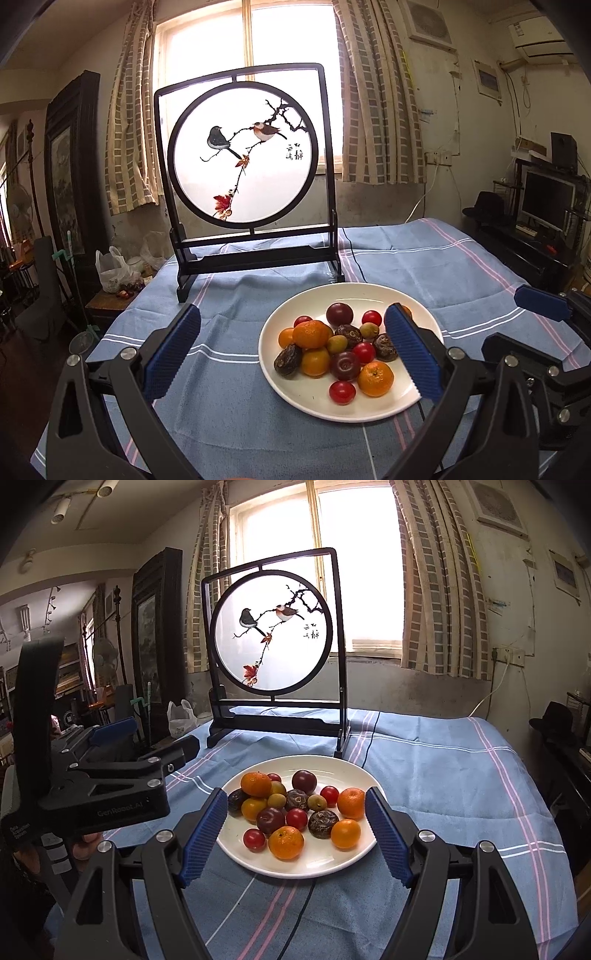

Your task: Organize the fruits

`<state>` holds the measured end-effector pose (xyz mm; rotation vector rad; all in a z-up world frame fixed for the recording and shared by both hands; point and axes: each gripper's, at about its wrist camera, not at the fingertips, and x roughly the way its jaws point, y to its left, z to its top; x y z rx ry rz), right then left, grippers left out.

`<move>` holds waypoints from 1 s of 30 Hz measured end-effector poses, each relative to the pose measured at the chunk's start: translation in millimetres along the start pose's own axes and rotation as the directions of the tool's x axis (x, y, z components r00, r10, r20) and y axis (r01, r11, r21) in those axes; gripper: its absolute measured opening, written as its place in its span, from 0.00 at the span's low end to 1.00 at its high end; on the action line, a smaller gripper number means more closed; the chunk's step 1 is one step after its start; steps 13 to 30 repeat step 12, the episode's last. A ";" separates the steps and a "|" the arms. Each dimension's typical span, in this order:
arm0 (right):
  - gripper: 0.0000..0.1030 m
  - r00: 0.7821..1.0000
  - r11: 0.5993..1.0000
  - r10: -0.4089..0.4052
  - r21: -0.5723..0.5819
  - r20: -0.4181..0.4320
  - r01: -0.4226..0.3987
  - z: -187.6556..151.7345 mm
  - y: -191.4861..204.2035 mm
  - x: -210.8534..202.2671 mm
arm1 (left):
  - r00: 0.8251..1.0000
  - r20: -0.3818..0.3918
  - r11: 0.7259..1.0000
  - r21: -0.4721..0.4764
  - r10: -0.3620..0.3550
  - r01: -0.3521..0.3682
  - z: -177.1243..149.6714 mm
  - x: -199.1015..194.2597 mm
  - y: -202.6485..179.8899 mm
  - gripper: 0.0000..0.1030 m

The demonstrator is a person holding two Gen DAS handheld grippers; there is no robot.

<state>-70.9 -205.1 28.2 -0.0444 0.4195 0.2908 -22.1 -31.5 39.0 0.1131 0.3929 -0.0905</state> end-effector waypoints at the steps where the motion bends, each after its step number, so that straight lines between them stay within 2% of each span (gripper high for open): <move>1: 0.75 1.000 1.000 0.002 -0.002 0.000 -0.002 0.5 0.8 0.3 | 1.000 -0.004 1.000 0.001 0.003 -0.003 -0.8 1.2 0.0 0.95; 4: 0.78 1.000 1.000 0.000 -0.012 -0.002 0.000 1.9 3.8 1.8 | 1.000 -0.022 1.000 0.007 0.014 -0.014 -1.5 7.1 0.8 0.95; 6: 0.84 1.000 1.000 -0.014 -0.020 0.006 0.014 2.6 5.4 1.2 | 0.999 -0.037 1.000 0.016 0.013 -0.013 -1.7 11.8 1.9 0.95; 8: 0.86 1.000 0.999 -0.023 -0.022 0.012 0.023 3.7 6.3 0.8 | 0.999 -0.029 1.000 0.016 0.021 -0.021 -2.8 12.5 4.0 0.95; 30: 0.86 1.000 1.000 -0.019 -0.022 0.005 0.019 6.5 8.9 4.9 | 0.999 -0.028 1.000 0.000 0.020 -0.020 -3.9 14.2 8.6 0.95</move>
